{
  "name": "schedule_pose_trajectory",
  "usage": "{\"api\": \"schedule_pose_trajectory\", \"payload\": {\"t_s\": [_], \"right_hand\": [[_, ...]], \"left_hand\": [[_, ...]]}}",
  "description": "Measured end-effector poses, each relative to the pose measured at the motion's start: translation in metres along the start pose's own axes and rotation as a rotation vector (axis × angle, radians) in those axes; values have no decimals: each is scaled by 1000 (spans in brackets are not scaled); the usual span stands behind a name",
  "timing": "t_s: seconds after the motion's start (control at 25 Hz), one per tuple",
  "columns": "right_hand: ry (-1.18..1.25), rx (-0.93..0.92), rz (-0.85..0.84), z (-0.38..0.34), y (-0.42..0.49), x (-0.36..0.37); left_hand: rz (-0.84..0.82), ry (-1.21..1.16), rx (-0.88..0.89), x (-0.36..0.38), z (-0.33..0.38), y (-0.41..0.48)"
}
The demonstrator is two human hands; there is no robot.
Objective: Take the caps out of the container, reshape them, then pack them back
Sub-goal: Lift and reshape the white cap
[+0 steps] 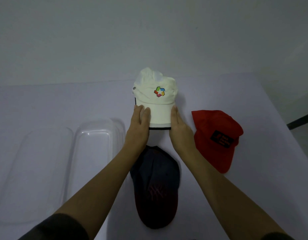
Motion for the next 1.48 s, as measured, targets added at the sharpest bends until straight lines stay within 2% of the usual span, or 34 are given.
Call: {"api": "schedule_pose_trajectory", "payload": {"t_s": [0.12, 0.16, 0.24, 0.32, 0.6, 0.8, 1.08, 1.28, 1.4, 1.48], "right_hand": [[-22, -7, 33, 3, -1, -4], [-10, -1, 45, 3, 0, -5], [6, 18, 70, 0, 2, -6], [75, 59, 85, -1, 3, -3], [577, 363, -23, -5, 1, 2], [824, 476, -144, -9, 7, -2], [994, 527, -257, -8, 7, 6], [981, 499, -263, -4, 8, 7], [928, 466, -282, 0, 6, 3], [753, 354, -136, 1, 5, -5]], "left_hand": [[221, 530, 467, 0, 12, -4], [249, 656, 545, 5, 8, -3], [286, 718, 492, 12, 6, -2], [305, 572, 383, 15, 9, -6], [357, -186, -17, 8, 13, -14], [283, -530, -167, 3, 17, -14], [215, -659, -197, 0, 20, -12], [178, -649, -171, 1, 13, -8], [181, -500, -125, 0, 5, -11], [246, -321, -30, -4, -3, -16]]}}
Point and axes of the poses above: each hand's wrist, its own y-axis towards the middle knuckle, its own x-axis out of the palm, z = x × y, the point moved 4 cm from there along y, towards the middle knuckle, and after that the axes turned 1 degree about z, right-handed, at the moved point
